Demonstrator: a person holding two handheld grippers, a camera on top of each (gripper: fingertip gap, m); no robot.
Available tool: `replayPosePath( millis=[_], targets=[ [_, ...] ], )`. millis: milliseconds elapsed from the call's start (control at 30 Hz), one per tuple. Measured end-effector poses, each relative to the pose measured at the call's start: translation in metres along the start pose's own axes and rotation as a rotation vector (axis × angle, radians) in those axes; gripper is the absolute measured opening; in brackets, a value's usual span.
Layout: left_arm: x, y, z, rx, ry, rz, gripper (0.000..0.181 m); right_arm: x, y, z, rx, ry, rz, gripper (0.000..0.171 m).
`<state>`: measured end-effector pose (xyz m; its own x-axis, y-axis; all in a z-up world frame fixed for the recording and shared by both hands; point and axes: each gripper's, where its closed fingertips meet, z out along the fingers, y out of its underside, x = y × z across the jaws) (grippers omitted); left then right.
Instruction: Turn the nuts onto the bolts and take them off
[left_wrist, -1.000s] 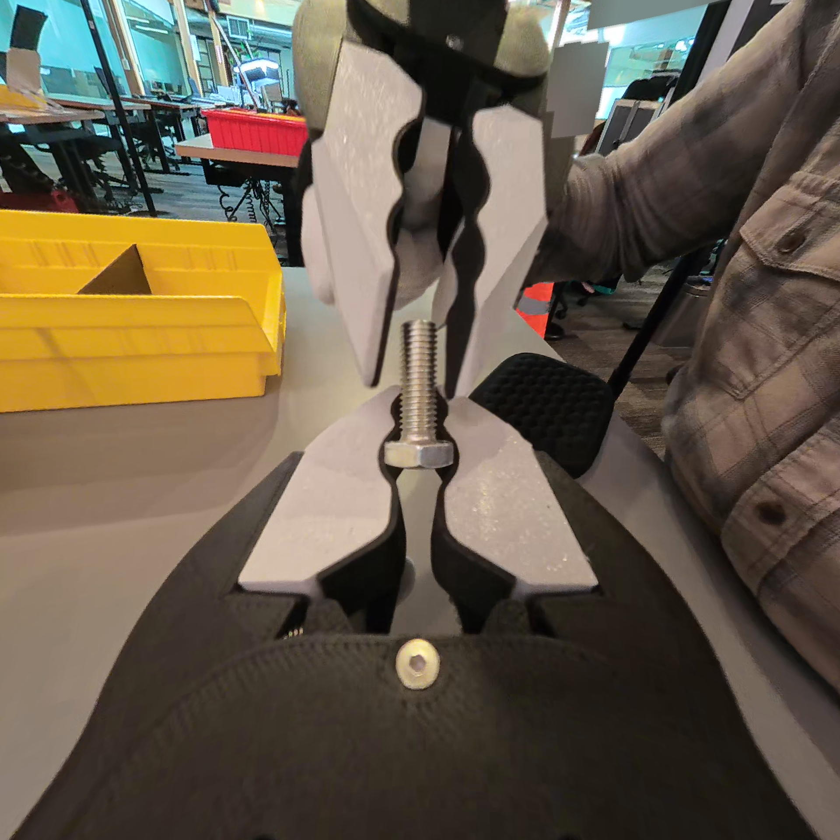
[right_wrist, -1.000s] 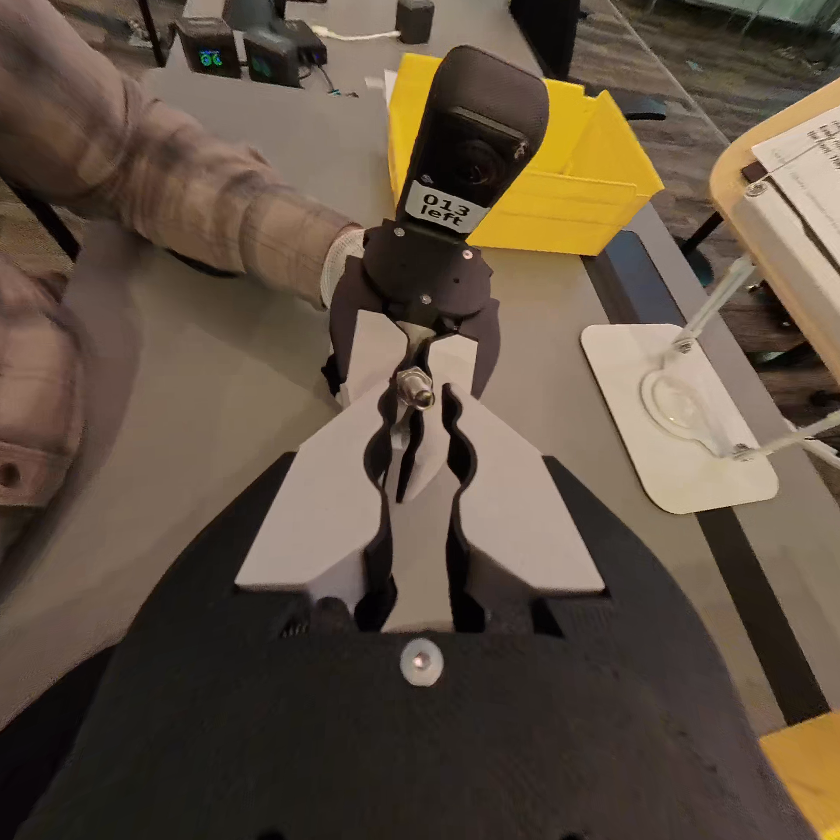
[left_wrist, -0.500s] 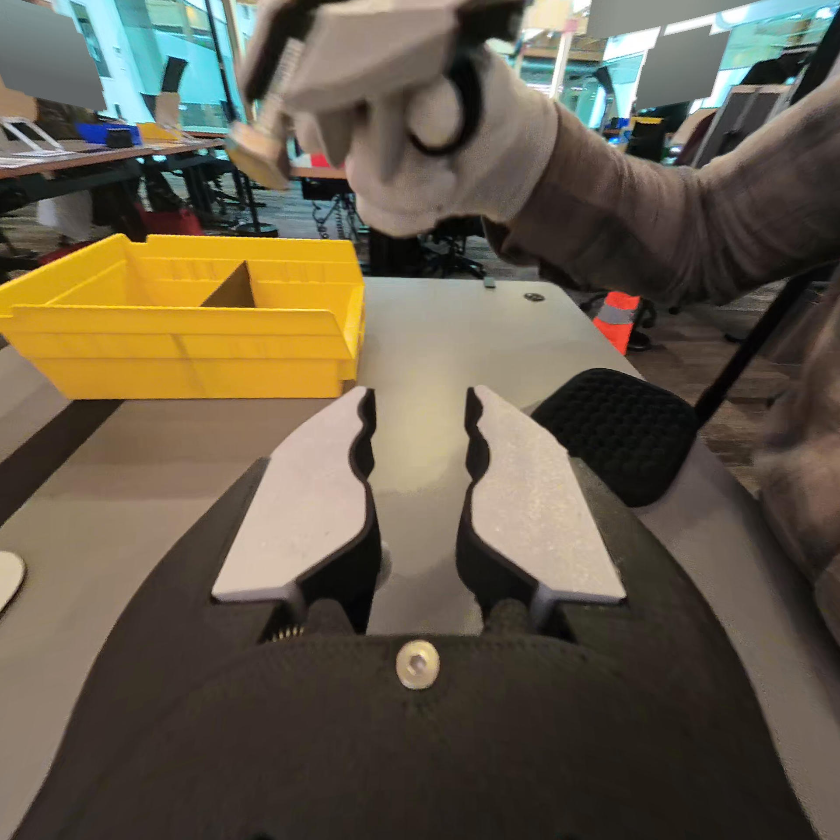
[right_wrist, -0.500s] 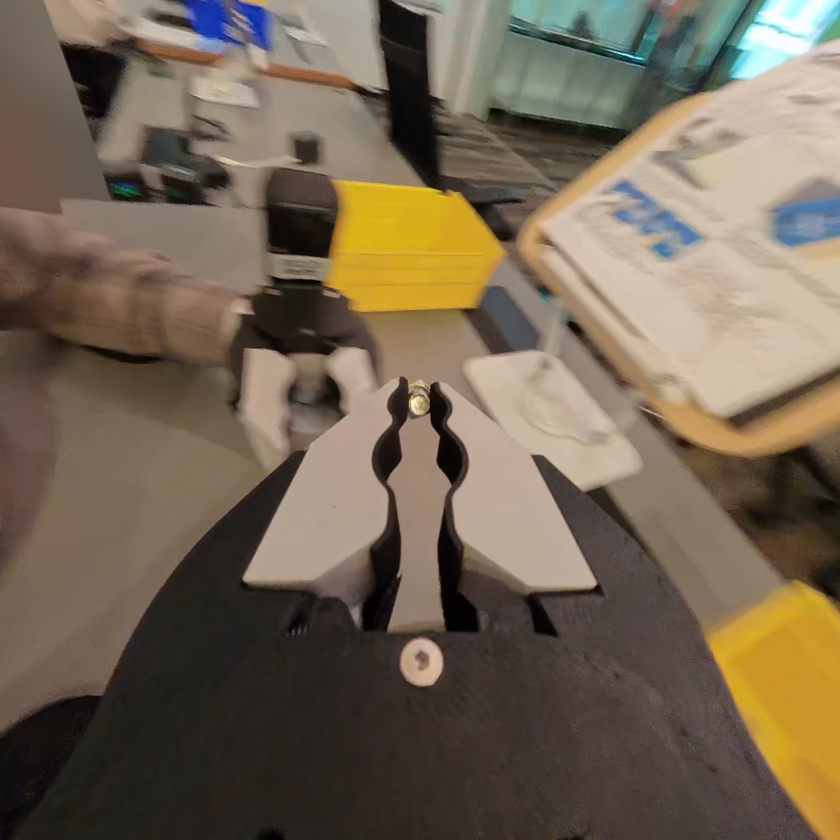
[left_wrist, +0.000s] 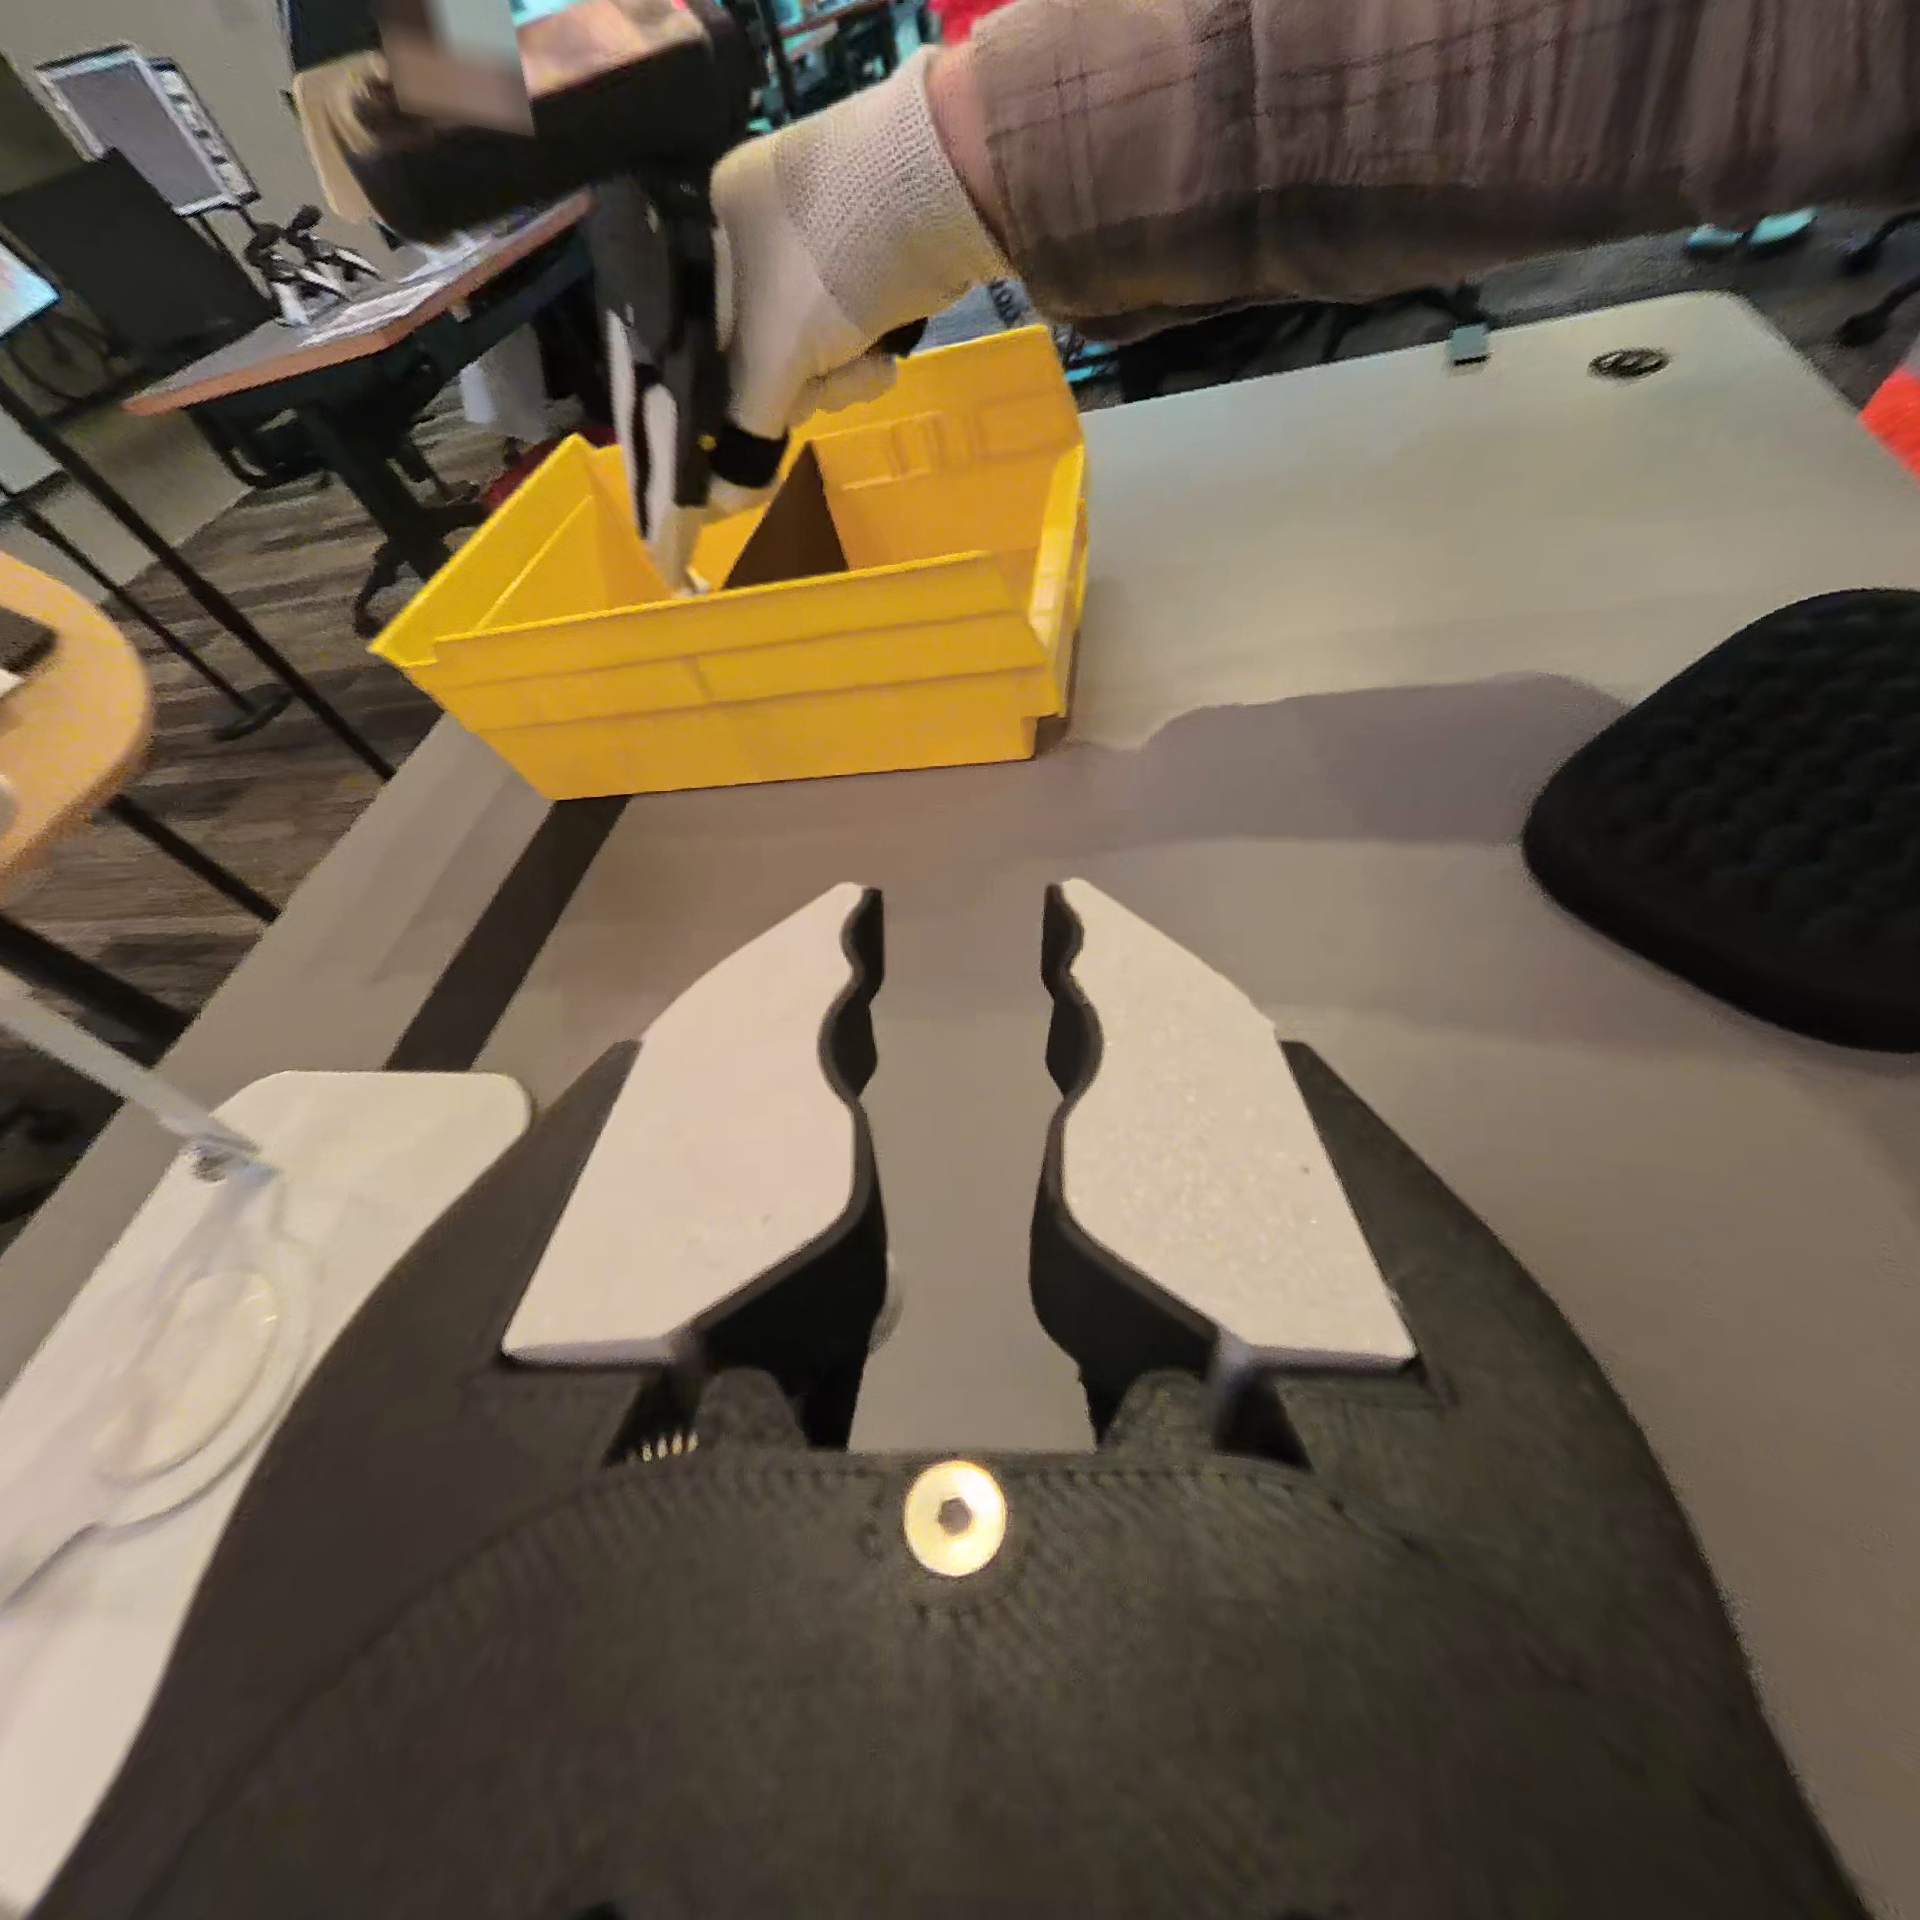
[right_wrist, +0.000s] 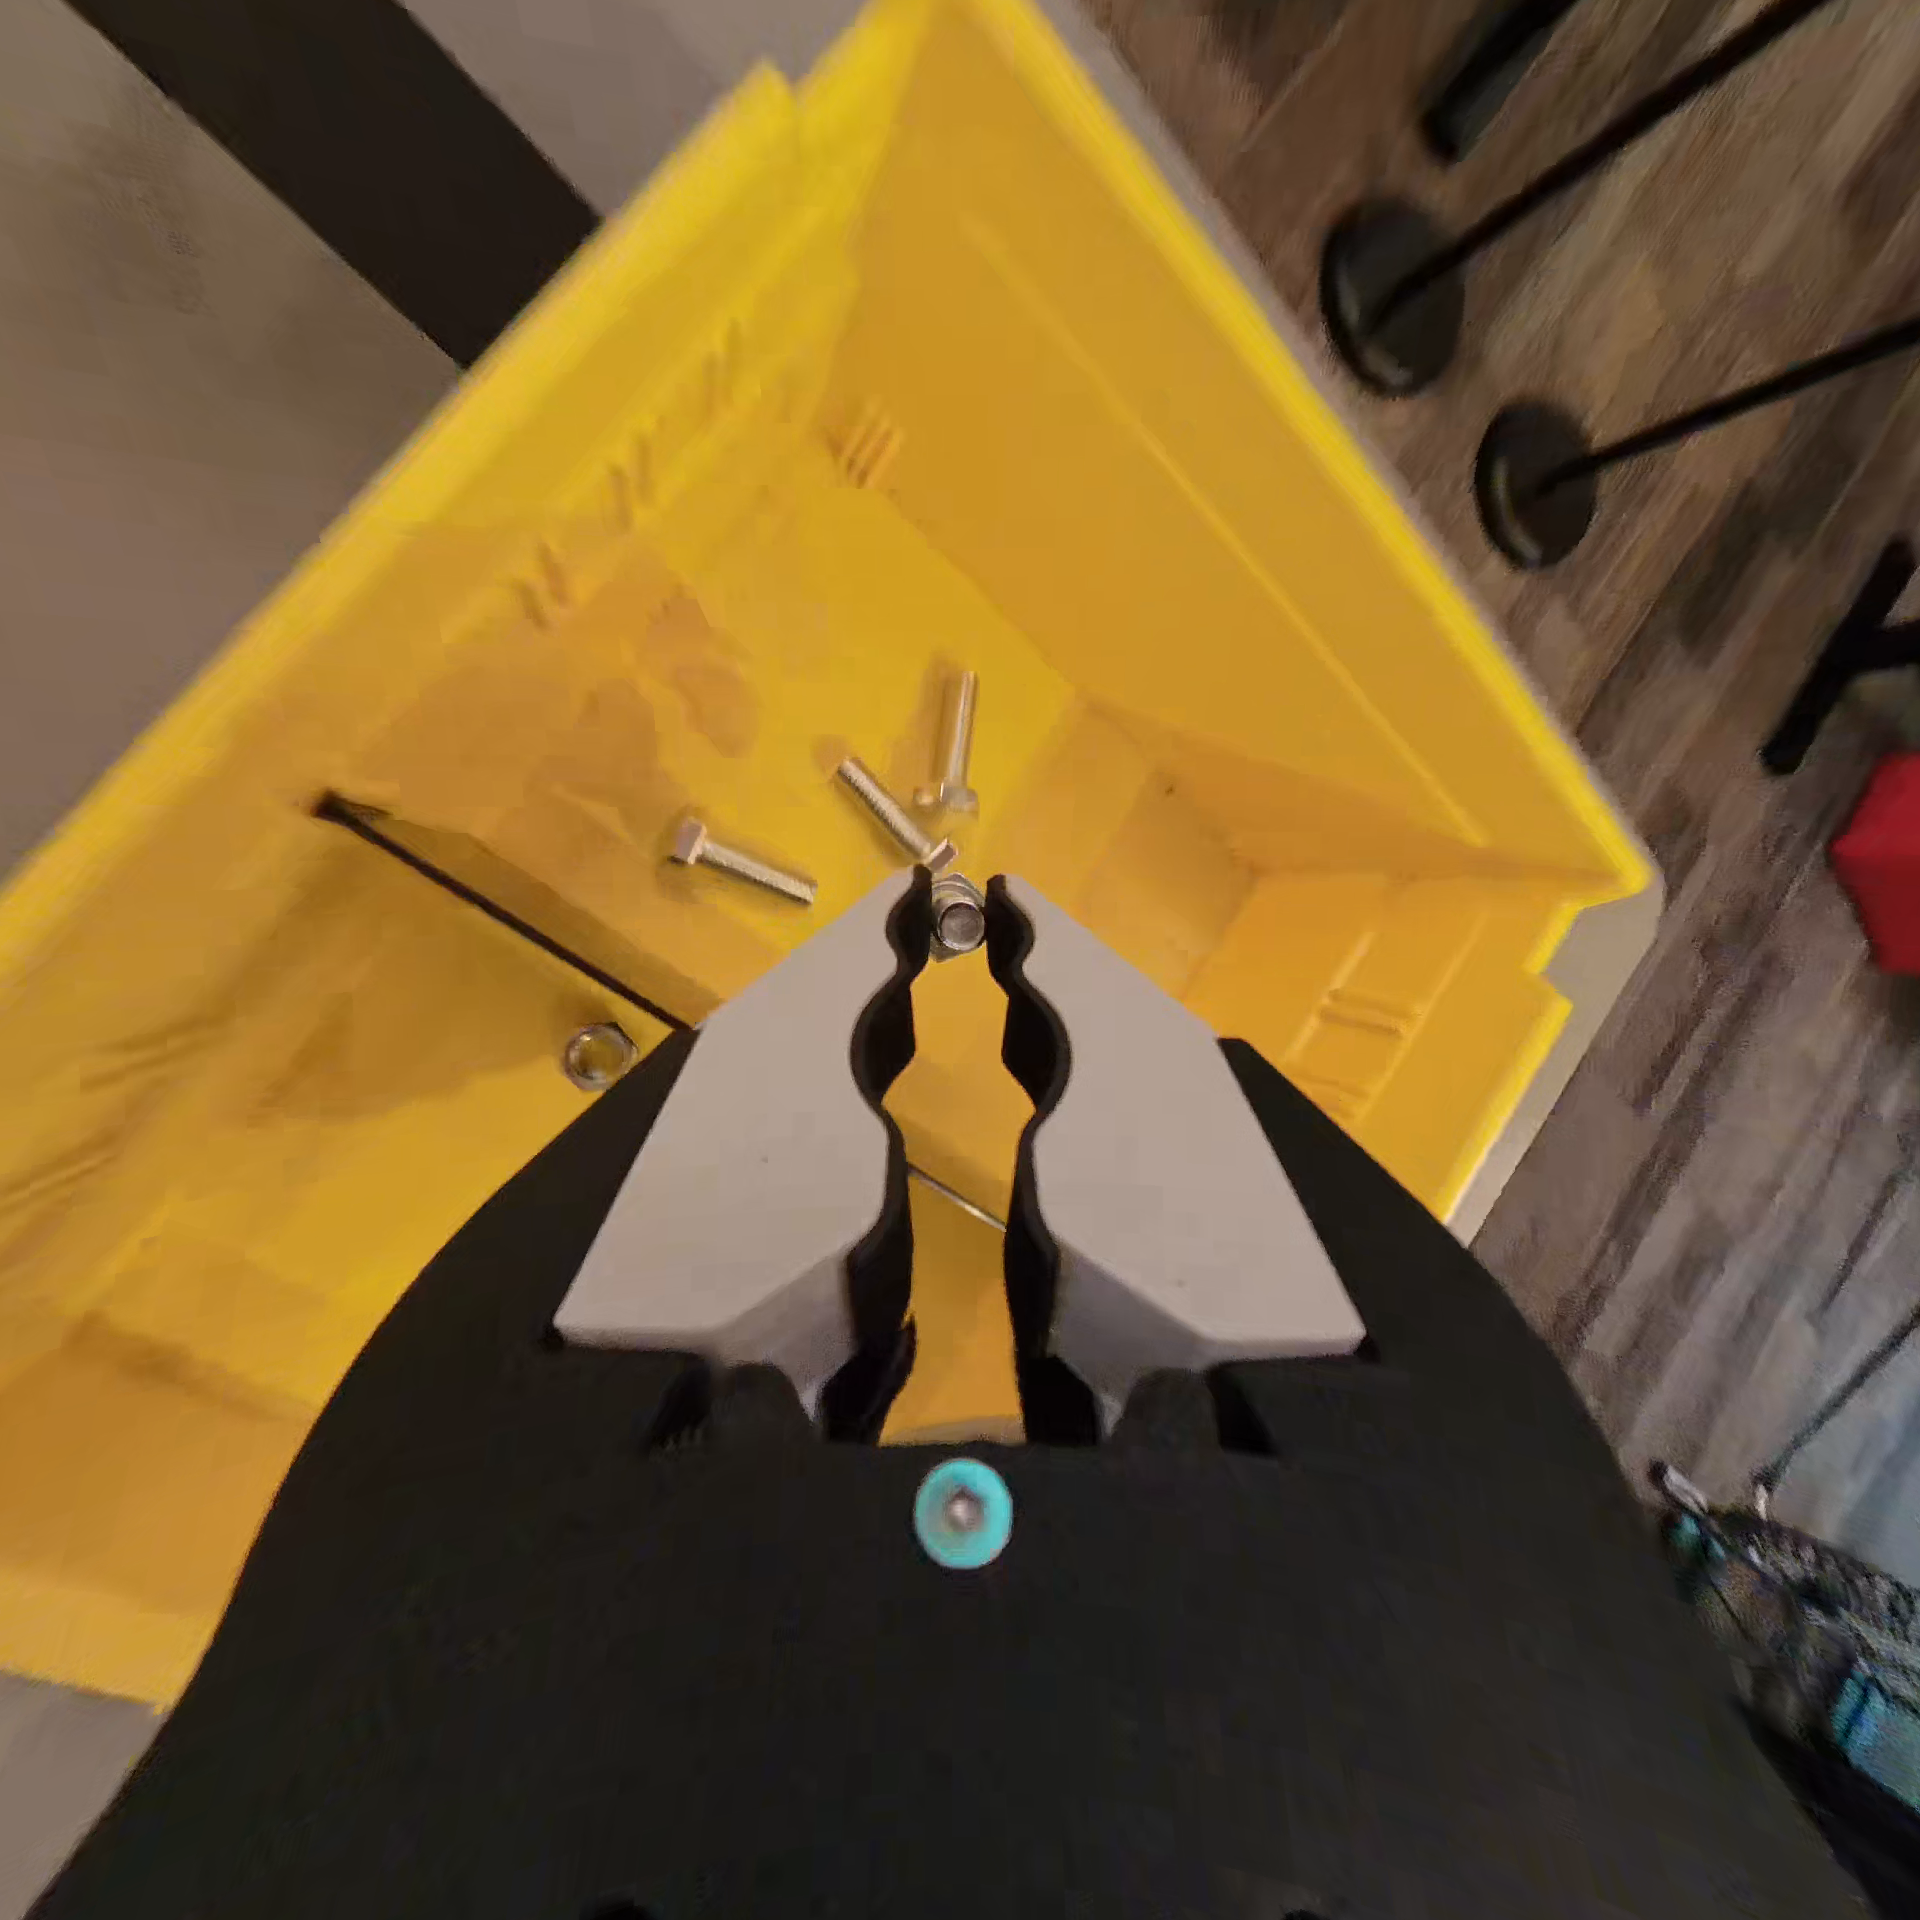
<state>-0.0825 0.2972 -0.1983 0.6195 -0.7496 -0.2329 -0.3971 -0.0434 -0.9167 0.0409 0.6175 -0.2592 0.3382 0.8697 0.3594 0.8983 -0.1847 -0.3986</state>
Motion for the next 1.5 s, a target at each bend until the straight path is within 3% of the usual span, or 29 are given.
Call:
replayPosePath(
  millis=[133, 267, 367, 500, 700, 900, 1067, 1200, 1267, 1500],
  targets=[
    [-0.026, -0.007, -0.013, -0.033, -0.127, 0.055, 0.04, 0.003, -0.002, 0.007, -0.006, 0.031, -0.006, 0.042],
    [-0.066, -0.022, -0.046, -0.046, -0.296, 0.076, 0.045, 0.012, -0.009, -0.03, 0.075, 0.126, -0.019, 0.047],
    [-0.101, -0.028, -0.09, -0.084, -0.459, 0.088, 0.05, 0.025, -0.003, -0.073, 0.15, 0.214, -0.006, 0.049],
    [-0.147, -0.021, -0.176, -0.187, -0.727, 0.083, 0.057, 0.049, 0.028, -0.128, 0.226, 0.328, 0.057, 0.058],
    [-0.188, 0.062, -0.334, -0.508, -1.14, -0.02, 0.075, 0.064, 0.105, -0.144, 0.213, 0.333, 0.212, 0.075],
    [-0.181, 0.152, -0.434, -0.576, -1.328, -0.277, 0.085, 0.065, 0.157, -0.118, 0.181, 0.344, 0.292, 0.092],
    [-0.172, 0.204, -0.462, -0.629, -1.402, -0.369, 0.081, 0.058, 0.158, -0.097, 0.23, 0.289, 0.356, 0.087],
    [-0.169, 0.226, -0.46, -0.654, -1.405, -0.393, 0.068, 0.034, 0.152, -0.083, 0.215, 0.126, 0.381, 0.087],
    [-0.167, 0.235, -0.458, -0.67, -1.39, -0.405, 0.064, 0.025, 0.146, -0.083, 0.231, 0.077, 0.402, 0.076],
    [-0.163, 0.27, -0.447, -0.717, -1.32, -0.475, 0.059, 0.005, 0.146, -0.062, 0.127, 0.064, 0.342, 0.061]
  ],
)
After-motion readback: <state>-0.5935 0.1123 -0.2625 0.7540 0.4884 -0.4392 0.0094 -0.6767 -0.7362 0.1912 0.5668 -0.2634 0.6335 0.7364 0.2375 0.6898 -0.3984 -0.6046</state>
